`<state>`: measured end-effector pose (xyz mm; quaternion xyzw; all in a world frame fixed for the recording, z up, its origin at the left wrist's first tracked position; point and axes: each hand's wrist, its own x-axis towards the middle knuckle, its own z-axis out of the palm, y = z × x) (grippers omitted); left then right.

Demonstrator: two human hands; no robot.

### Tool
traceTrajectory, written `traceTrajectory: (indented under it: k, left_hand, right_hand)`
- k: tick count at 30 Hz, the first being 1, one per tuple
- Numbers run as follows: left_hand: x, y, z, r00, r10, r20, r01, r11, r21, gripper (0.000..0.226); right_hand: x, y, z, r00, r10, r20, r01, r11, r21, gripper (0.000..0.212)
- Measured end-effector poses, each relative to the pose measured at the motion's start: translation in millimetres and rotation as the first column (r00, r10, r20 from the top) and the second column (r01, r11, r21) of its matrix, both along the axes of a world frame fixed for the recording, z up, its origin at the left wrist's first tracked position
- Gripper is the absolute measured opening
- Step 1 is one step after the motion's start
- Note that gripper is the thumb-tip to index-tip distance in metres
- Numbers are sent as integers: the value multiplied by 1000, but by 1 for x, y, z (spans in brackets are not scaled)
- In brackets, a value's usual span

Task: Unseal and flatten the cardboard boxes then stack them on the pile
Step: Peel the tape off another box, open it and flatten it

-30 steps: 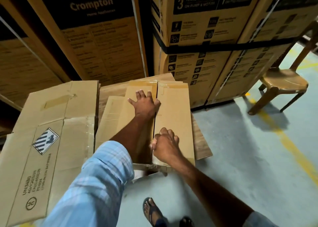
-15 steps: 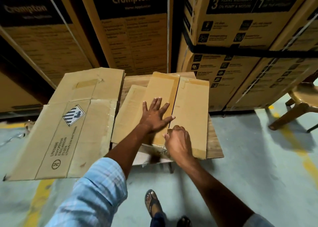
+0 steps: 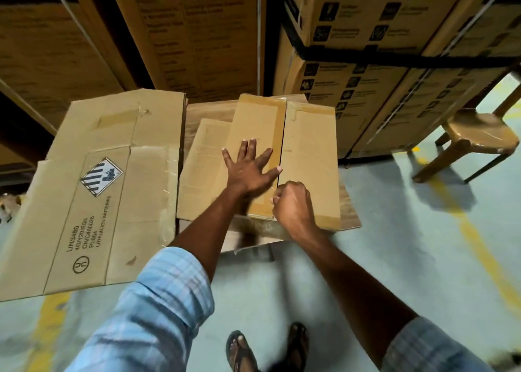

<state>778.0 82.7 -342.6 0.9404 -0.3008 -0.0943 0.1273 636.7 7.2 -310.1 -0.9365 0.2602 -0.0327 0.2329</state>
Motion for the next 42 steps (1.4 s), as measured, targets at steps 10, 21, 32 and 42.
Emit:
traceTrajectory:
  k: [10, 21, 32, 42]
  left_hand:
    - [-1, 29, 6, 990, -71, -122, 56, 991, -124, 69]
    - [-7, 29, -2, 999, -44, 25, 45, 997, -60, 74]
    - [-9, 26, -2, 997, -26, 67, 26, 1000, 8, 89]
    - [-4, 18, 9, 992, -5, -122, 7, 1000, 9, 84]
  right_hand:
    - [2, -5, 1, 1000, -9, 27, 10, 999, -46, 11]
    - [13, -1, 21, 942, 131, -310, -205, 954, -221, 35]
    - [14, -2, 14, 896, 236, -376, -368, 868, -332, 49]
    - [-45, 34, -8, 949, 262, -175, -304, 909, -285, 37]
